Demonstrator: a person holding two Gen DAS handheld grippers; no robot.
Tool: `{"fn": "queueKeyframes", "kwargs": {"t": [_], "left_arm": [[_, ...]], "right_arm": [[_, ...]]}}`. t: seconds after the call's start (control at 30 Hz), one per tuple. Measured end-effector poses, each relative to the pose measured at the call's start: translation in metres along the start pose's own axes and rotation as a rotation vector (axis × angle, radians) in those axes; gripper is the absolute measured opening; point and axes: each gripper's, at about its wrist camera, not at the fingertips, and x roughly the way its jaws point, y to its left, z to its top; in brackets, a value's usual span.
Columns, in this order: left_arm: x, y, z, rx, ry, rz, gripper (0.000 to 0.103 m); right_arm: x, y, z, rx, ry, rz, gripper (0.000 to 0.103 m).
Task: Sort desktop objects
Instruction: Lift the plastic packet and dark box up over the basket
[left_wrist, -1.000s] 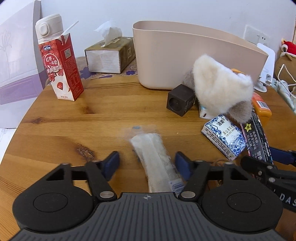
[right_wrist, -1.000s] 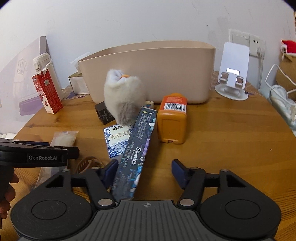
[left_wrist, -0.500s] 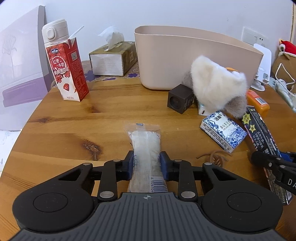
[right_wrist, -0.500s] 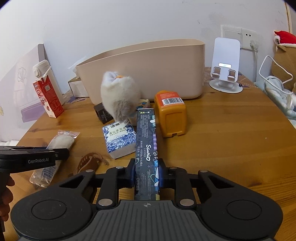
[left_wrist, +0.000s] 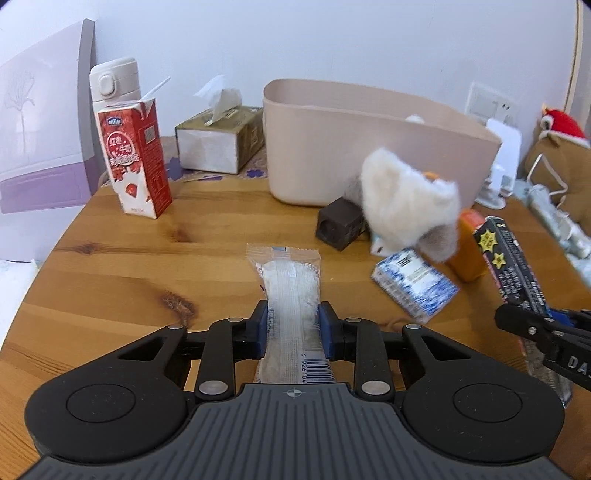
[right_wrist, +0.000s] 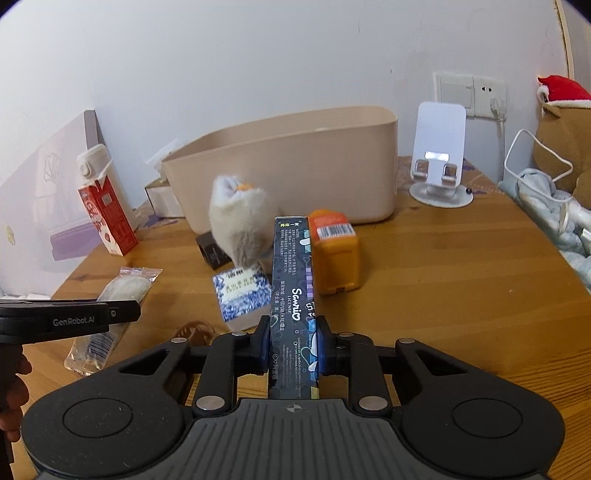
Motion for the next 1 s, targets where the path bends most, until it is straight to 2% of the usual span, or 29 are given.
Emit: {"fn": "queueKeyframes", "kwargs": {"t": [0.4, 1.0], "left_arm": [[-0.012, -0.007, 0.017, 0.037, -0.063, 0.032, 0.028], [-0.033, -0.016, 0.071, 0.091, -0.219, 0.055, 0.028]], "right_arm": [[-0.018, -0.006, 0.028, -0.019, -0.088, -0.030, 0.022], [-0.028, -0.036, 0.098, 0.016, -0.219, -0.063, 0.022]]}}
